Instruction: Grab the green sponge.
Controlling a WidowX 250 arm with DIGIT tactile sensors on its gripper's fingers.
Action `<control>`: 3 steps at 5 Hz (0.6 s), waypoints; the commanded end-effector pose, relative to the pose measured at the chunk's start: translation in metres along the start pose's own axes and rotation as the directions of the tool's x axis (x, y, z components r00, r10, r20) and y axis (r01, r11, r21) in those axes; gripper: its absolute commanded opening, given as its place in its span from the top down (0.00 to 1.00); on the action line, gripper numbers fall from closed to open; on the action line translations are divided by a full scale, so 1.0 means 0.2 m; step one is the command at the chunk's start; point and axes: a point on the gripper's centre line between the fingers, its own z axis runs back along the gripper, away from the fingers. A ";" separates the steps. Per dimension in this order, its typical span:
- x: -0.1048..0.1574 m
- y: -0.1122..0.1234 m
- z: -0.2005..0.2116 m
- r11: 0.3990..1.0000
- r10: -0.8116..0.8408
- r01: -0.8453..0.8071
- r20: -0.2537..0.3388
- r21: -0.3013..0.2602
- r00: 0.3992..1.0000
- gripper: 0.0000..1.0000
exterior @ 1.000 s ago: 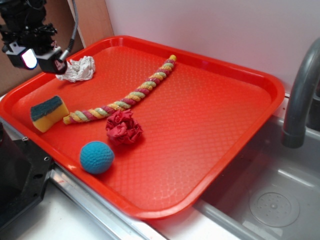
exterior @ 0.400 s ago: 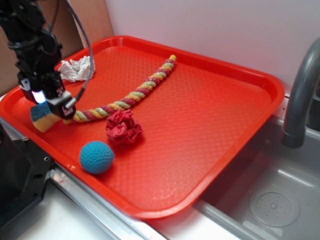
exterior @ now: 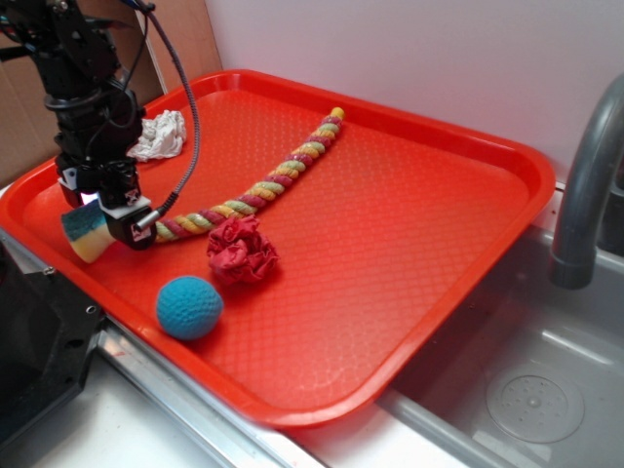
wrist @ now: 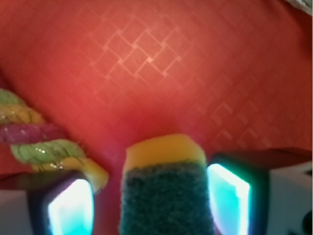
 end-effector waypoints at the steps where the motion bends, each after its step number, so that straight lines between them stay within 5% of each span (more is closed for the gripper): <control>1: -0.06 0.07 0.06 0.999 0.045 -0.046 0.035 0.011 0.998 1.00; 3: -0.01 0.02 0.33 0.999 0.033 -0.035 0.123 0.019 0.992 1.00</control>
